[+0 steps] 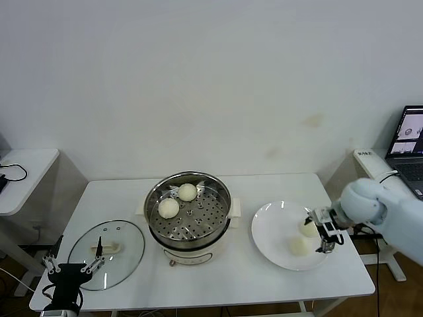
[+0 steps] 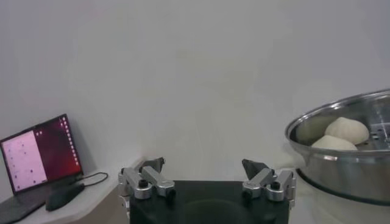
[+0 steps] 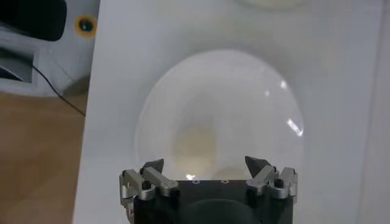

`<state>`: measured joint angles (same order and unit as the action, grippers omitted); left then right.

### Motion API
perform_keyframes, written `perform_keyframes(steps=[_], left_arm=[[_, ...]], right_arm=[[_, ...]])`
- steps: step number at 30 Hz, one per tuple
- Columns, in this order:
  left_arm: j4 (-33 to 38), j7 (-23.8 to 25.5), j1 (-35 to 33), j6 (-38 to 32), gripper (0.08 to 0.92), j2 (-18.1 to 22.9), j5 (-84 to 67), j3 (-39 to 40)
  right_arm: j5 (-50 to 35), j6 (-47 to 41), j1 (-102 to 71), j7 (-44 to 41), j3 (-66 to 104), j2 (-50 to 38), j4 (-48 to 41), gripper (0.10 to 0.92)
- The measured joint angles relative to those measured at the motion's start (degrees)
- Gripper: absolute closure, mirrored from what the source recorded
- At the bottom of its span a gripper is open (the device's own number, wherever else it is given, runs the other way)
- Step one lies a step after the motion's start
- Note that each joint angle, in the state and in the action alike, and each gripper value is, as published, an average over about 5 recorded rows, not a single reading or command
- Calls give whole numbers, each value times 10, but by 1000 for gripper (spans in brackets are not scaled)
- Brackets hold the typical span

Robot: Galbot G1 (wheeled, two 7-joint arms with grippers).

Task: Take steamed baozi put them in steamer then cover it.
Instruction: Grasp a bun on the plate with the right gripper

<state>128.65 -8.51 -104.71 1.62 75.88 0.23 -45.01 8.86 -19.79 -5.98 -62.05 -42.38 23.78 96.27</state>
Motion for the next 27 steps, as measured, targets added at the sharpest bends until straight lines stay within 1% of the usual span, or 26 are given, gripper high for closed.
perform_keyframes(steps=[10, 22, 27], left_arm=[[2, 0, -6, 0, 177, 4, 2, -8], [-2, 0, -3, -1, 177, 4, 2, -16], [-4, 0, -2, -1, 177, 4, 2, -19]], right_arm=[[34, 13, -63, 17, 42, 29, -47, 203], [43, 15, -81, 34, 50, 80, -104, 203], [44, 11, -86, 40, 50, 99, -121, 226]])
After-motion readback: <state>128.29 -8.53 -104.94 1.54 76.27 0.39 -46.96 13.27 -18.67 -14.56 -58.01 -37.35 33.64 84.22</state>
